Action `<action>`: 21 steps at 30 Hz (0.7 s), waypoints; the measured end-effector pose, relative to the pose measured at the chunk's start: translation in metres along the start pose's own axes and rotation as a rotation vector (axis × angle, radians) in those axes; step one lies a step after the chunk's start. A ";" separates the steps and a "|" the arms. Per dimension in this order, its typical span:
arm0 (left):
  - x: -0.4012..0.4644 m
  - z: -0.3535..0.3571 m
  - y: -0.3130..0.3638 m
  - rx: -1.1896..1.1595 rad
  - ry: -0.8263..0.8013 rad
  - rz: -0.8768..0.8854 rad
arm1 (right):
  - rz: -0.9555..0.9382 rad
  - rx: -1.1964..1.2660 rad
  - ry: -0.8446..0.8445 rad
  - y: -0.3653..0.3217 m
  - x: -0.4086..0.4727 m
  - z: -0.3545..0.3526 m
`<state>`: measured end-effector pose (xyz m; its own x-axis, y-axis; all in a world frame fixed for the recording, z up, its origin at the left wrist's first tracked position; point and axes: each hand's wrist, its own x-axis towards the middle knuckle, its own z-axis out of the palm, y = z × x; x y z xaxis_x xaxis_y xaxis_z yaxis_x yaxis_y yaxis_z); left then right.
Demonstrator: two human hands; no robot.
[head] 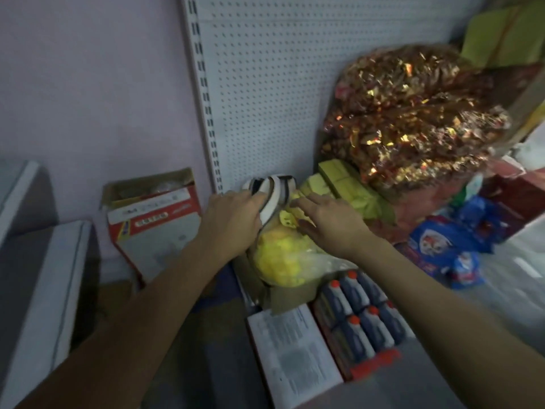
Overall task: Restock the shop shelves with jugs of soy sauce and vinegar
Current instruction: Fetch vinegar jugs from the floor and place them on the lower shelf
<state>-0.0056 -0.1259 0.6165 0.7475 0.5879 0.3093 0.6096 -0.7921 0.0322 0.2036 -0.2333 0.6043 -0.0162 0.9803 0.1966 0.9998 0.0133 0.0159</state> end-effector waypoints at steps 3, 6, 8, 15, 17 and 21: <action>-0.004 0.030 0.062 -0.048 -0.057 0.008 | 0.043 0.030 -0.074 0.044 -0.068 0.012; -0.006 0.060 0.125 -0.094 -0.120 0.035 | 0.104 0.046 -0.157 0.087 -0.131 0.021; -0.008 0.079 0.156 -0.113 -0.180 0.034 | 0.145 0.056 -0.169 0.109 -0.166 0.029; 0.001 0.148 0.221 -0.101 -0.376 0.046 | 0.321 0.148 -0.223 0.166 -0.242 0.075; 0.007 0.168 0.226 -0.106 -0.403 0.064 | 0.367 0.182 -0.256 0.174 -0.251 0.094; 0.023 0.211 0.229 -0.115 -0.449 0.093 | 0.424 0.209 -0.331 0.187 -0.248 0.127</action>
<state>0.2067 -0.2586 0.4306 0.8531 0.5065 -0.1251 0.5205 -0.8428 0.1369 0.3958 -0.4493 0.4338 0.3577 0.9175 -0.1741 0.8999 -0.3885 -0.1983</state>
